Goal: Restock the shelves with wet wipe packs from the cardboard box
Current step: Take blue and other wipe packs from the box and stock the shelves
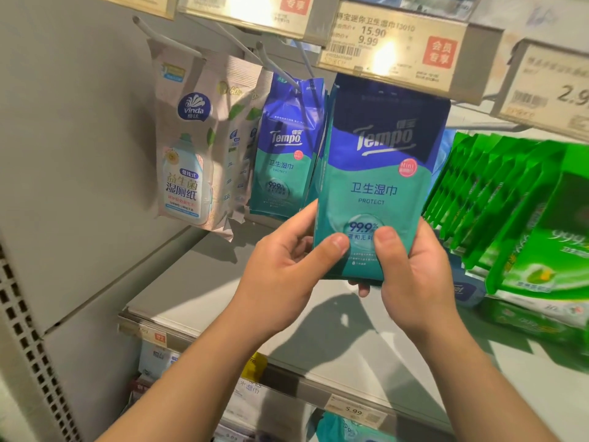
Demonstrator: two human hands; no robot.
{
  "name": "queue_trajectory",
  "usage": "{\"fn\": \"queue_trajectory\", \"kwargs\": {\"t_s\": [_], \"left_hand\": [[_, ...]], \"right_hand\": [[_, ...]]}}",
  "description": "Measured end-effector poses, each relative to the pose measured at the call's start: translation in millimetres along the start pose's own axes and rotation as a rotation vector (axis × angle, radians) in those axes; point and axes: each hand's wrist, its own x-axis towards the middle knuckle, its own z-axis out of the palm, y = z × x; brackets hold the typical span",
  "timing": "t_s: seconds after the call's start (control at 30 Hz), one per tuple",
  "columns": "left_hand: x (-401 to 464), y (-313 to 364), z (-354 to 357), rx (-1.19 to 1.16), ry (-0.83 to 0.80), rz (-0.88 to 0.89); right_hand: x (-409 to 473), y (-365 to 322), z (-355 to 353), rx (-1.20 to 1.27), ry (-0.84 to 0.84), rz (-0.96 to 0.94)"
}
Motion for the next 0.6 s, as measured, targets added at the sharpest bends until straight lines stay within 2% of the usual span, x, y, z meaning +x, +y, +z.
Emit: {"fn": "queue_trajectory", "kwargs": {"t_s": [0.37,0.6], "left_hand": [[-7,-12,-7,-0.001,0.042,-0.088],[-5,-20,-11,-0.009,0.052,-0.118]], "right_hand": [[-8,17,6,-0.009,0.007,0.153],[-9,25,7,0.002,-0.009,0.125]]}}
